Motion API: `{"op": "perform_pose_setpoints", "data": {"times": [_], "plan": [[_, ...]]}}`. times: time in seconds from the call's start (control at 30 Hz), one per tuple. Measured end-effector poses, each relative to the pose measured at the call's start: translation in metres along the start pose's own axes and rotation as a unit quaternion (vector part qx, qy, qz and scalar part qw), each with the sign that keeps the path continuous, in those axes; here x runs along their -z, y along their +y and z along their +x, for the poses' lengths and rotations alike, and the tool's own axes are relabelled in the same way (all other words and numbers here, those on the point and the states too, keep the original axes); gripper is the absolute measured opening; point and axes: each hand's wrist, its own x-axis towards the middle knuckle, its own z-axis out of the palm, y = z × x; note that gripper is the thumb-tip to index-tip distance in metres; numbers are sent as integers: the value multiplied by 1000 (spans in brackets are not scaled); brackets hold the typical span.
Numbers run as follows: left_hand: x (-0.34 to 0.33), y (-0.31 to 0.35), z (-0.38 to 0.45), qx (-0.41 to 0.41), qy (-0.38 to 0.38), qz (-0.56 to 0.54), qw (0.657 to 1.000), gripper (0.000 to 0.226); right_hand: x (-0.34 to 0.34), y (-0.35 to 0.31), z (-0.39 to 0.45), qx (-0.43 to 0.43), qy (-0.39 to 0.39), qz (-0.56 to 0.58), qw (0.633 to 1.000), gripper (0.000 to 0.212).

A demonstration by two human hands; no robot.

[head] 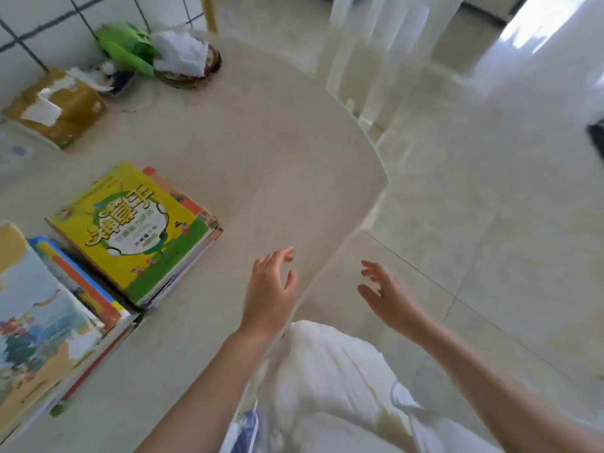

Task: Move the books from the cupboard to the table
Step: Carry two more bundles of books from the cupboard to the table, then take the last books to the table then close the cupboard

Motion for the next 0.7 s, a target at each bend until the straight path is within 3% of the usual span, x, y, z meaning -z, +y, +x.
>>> {"op": "perform_pose_setpoints", "data": {"times": [0.13, 0.23, 0.53, 0.7], "plan": [[-40, 23, -11, 18, -145, -25, 989, 25, 9, 52, -40, -73, 40, 25, 996, 48], [-70, 42, -26, -19, -200, -4, 980, 25, 17, 87, -75, -99, 76, 25, 992, 48], [-180, 118, -125, -102, -287, 26, 952, 25, 15, 227, -233, -171, 183, 76, 965, 43], [-250, 152, -223, -135, -365, 27, 921, 25, 1, 308, -332, -258, 229, 162, 925, 39]]}}
